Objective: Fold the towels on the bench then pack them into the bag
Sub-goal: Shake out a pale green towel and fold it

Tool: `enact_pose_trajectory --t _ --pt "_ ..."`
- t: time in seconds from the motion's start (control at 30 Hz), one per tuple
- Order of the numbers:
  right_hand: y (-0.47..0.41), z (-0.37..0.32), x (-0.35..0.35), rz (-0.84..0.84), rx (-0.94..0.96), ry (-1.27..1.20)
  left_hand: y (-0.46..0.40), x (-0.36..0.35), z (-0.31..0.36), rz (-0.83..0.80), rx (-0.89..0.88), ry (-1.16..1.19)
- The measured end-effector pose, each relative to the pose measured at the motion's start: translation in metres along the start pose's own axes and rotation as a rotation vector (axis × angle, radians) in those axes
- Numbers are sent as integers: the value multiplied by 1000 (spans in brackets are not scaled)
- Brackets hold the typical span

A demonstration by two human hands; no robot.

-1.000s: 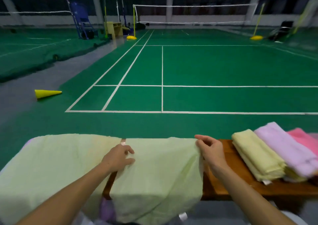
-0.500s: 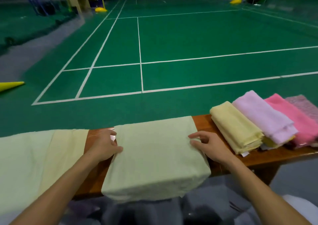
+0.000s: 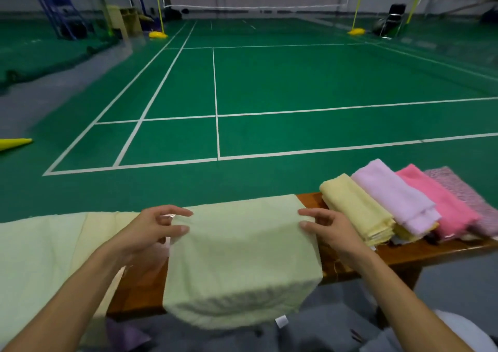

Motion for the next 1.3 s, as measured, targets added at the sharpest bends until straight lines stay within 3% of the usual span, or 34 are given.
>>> enact_pose_trajectory --t 0.13,0.27,0.5,0.67,0.77,0.9,1.1,1.3 --pt "15 -17 3 -57 1 -150 18 12 13 52 -87 12" --pt "25 -42 14 -71 42 -84 34 22 34 154 -185 -31" --pt "32 -135 27 -79 222 159 55 45 103 293 -319 -167" --pt "23 -203 24 -7 390 561 77 62 157 612 -475 -459" --pt "20 -233 24 92 454 667 90 63 185 710 -569 -597" --pt "22 -255 32 204 492 655 96 71 206 682 -597 -507" --pt "41 -242 32 125 394 357 115 64 208 509 -565 -143" --pt "76 -243 36 128 432 225 145 62 212 449 -647 -65"
Point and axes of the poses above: each hand's wrist, its own y-axis away from the middle knuckle, its own x-axis out of the back of the hand, z = x × y, the point moved 5 cm from there along -y, towards the middle knuckle, and after that the axes turned 1 degree about y, right-handed, at the moved point
